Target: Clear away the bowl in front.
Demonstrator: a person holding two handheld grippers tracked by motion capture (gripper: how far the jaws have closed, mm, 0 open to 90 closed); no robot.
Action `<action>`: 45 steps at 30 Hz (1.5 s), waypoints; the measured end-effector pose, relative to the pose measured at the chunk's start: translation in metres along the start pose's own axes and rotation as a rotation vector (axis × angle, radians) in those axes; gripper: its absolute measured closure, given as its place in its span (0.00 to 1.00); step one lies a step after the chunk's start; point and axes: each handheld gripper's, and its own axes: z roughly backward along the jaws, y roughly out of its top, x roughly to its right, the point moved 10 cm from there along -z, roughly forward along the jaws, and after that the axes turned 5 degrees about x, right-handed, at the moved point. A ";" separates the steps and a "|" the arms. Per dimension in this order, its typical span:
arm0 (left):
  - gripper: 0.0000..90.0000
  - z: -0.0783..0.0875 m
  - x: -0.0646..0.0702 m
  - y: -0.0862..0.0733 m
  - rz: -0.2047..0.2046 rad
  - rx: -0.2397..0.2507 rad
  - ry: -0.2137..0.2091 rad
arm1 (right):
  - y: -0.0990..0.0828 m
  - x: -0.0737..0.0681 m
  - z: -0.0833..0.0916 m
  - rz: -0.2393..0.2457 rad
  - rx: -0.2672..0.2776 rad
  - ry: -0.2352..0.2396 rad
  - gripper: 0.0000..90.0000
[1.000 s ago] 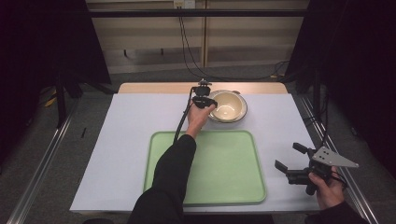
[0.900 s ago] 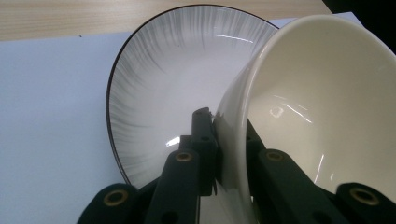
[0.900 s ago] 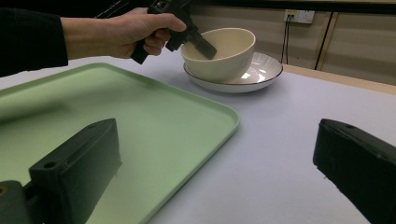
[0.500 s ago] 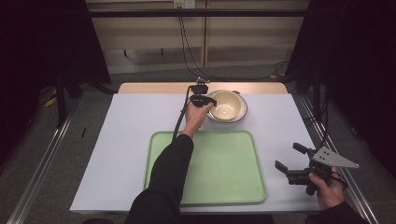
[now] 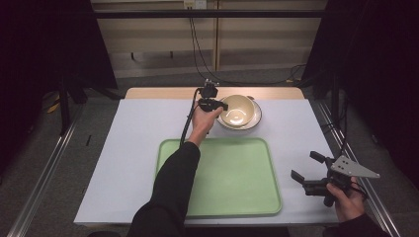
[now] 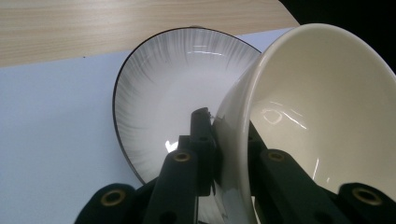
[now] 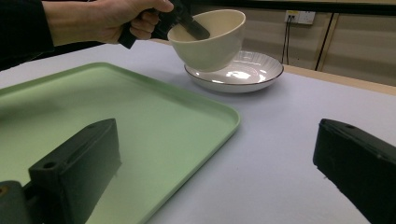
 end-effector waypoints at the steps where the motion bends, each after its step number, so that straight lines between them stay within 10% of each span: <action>1: 0.91 0.004 -0.001 0.001 -0.003 0.003 0.002 | 0.000 0.000 0.000 -0.001 -0.002 0.000 0.00; 45: 0.92 0.030 0.056 -0.024 -0.094 -0.039 -0.136 | 0.004 -0.002 0.002 0.016 0.021 0.013 0.00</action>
